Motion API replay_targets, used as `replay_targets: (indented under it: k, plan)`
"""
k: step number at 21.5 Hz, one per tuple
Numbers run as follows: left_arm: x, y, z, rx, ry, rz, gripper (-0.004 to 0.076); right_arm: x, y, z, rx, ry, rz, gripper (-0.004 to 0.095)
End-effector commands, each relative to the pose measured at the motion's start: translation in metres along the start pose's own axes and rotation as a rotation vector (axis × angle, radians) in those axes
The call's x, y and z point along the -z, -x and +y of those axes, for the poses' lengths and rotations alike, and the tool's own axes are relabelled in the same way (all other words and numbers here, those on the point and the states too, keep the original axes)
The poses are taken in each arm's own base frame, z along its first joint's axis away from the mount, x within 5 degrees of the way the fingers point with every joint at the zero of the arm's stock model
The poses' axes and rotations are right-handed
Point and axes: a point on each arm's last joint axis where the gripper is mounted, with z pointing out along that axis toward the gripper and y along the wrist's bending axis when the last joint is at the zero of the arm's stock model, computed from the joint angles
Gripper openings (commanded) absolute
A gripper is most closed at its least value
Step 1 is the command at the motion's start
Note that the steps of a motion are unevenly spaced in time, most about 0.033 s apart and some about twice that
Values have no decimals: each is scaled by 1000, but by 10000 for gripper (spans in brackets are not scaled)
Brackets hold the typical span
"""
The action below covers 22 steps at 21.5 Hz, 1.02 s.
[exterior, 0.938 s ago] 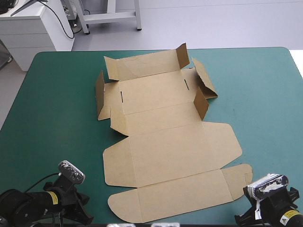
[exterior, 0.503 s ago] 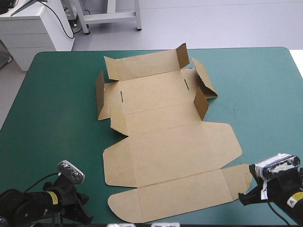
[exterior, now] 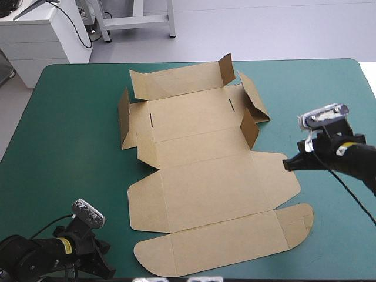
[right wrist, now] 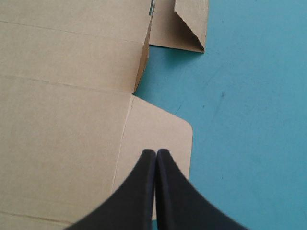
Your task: Fold the box
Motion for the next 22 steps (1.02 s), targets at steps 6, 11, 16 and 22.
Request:
replay_targets:
  k: [6, 11, 16, 22]
  plan:
    - [6, 8, -2, 13, -9, -56, -8, -38, 68, -20, 30, 5, -15, -15]
    - [6, 8, -2, 13, -9, -56, -8, -75, 110, -24, 112, 21, -12, -15]
    - [6, 8, -1, 12, -7, -56, -8, -115, 143, -14, 125, -26, 3, -15]
    - [6, 8, -1, 12, -7, -56, -8, -173, 156, 7, 200, -105, 120, 205]
